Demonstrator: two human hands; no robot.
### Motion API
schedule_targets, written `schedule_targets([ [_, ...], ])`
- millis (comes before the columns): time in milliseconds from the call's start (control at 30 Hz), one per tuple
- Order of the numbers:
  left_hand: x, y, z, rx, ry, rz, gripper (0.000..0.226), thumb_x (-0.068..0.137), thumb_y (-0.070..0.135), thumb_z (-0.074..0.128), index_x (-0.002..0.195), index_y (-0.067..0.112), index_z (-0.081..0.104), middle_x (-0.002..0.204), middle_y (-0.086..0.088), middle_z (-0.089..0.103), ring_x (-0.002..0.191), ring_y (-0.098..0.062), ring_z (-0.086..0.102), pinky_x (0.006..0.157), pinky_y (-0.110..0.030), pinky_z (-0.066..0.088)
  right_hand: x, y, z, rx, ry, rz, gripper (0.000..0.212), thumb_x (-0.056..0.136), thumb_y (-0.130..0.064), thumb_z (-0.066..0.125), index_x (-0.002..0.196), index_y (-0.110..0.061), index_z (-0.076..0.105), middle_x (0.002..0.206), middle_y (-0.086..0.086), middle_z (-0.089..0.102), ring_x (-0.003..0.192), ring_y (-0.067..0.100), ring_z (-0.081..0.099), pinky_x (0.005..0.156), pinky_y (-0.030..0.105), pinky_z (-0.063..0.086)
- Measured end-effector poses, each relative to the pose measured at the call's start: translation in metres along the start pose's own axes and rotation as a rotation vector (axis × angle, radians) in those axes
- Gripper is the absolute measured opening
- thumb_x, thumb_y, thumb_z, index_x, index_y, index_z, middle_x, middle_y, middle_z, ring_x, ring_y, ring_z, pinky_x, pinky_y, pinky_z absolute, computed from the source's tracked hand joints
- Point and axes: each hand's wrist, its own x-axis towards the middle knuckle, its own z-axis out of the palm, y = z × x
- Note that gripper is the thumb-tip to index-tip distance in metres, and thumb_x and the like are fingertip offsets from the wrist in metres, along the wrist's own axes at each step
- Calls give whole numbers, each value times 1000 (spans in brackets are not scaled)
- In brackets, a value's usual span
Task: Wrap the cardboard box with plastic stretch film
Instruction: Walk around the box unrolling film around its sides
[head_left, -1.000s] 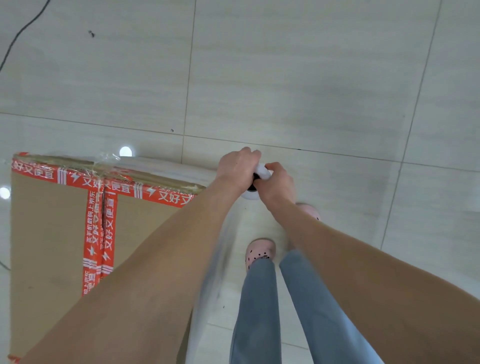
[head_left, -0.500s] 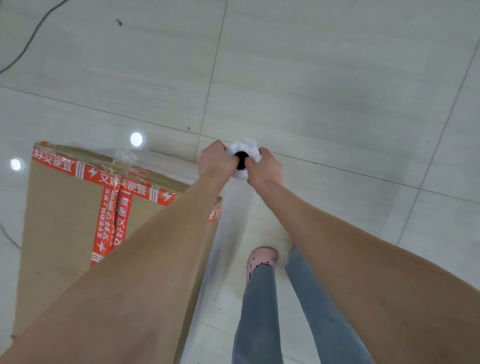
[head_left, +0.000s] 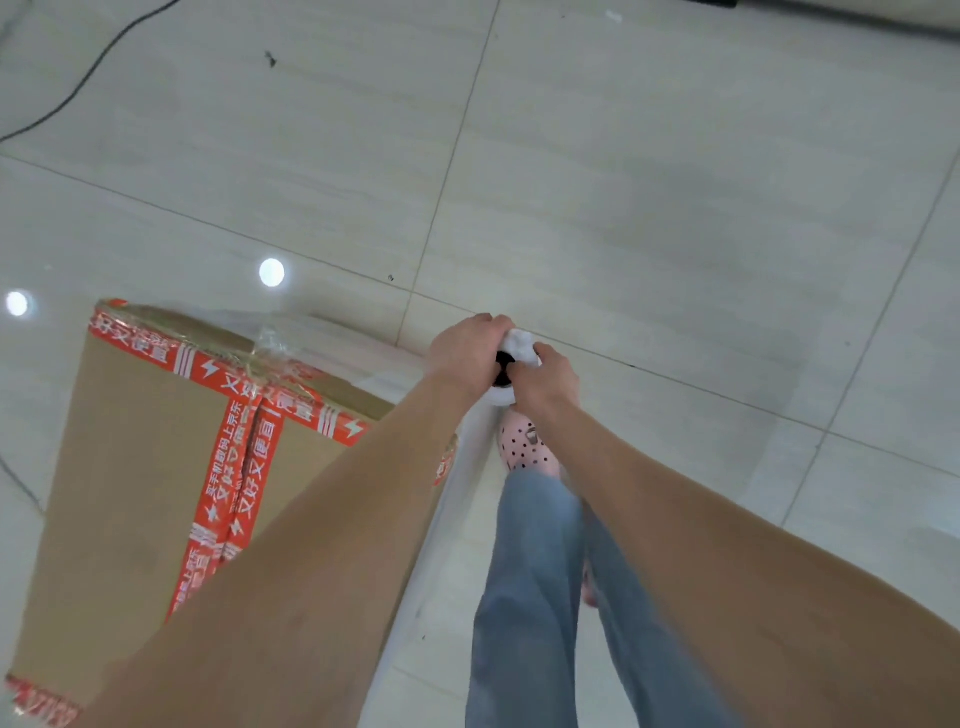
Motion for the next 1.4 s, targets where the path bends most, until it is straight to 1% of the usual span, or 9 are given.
schedule_targets([
  [133, 16, 3, -4, 108, -15, 15, 27, 81, 10, 52, 107, 14, 57, 105, -7, 58, 98, -28, 58, 69, -33, 42, 11, -5, -6, -2, 59, 58, 45, 76, -17, 63, 119, -19, 50, 91, 1, 56, 87, 25, 64, 75, 39, 55],
  [267, 26, -1, -8, 45, 33, -21, 18, 79, 12, 52, 97, 11, 56, 96, -9, 58, 89, -31, 58, 61, -31, 35, 15, -12, -2, -143, 160, -18, 36, 78, -19, 61, 112, -20, 50, 75, -6, 50, 71, 20, 56, 57, 27, 41],
  [533, 33, -26, -14, -419, 157, -427, 19, 75, 24, 61, 80, 12, 48, 82, -5, 58, 75, -27, 55, 60, -29, 39, 27, -56, 5, -280, 271, -240, 40, 81, -14, 60, 118, -26, 52, 119, -4, 55, 80, 18, 47, 69, 27, 35],
  [700, 38, -44, -23, -642, 83, -638, 31, 76, 38, 62, 81, 9, 51, 79, -4, 60, 68, -23, 60, 58, -30, 50, 35, -74, 18, -239, 196, -179, 48, 82, -24, 61, 128, -23, 44, 118, 1, 52, 79, 20, 53, 67, 29, 39],
  [800, 40, -47, -30, -510, -22, -552, 31, 80, 38, 60, 78, 9, 47, 74, -3, 56, 62, -20, 56, 50, -25, 41, 32, -76, 23, -83, 144, -47, 49, 84, -24, 58, 129, -21, 40, 99, 2, 52, 81, 27, 65, 74, 38, 55],
  [1000, 49, -39, -40, -84, 84, -75, 49, 81, 11, 55, 128, 15, 44, 117, -6, 56, 95, -29, 60, 64, -32, 38, 33, -71, 25, -45, 141, -51, 43, 81, -16, 60, 121, -21, 44, 84, 0, 55, 79, 25, 65, 73, 44, 58],
  [1100, 56, -35, -45, 43, 59, 31, 39, 78, 10, 55, 117, 17, 54, 102, -3, 58, 91, -27, 60, 62, -29, 37, 33, -68, 23, -51, 158, -67, 41, 80, -19, 60, 118, -23, 46, 79, -4, 56, 76, 24, 66, 71, 42, 58],
  [1233, 63, -35, -52, 95, 34, 43, 12, 71, 8, 55, 81, 15, 54, 69, 3, 46, 70, -26, 50, 48, -23, 24, 34, -72, 23, -79, 181, -80, 40, 79, -20, 58, 118, -24, 49, 79, -3, 58, 73, 24, 64, 63, 34, 54],
  [1400, 68, -50, -57, -119, 116, -122, 23, 76, 8, 51, 94, 11, 64, 85, -7, 63, 75, -28, 57, 57, -28, 38, 36, -92, 23, -204, 205, -167, 40, 77, -20, 58, 115, -28, 54, 81, -6, 57, 73, 22, 60, 62, 31, 50],
])
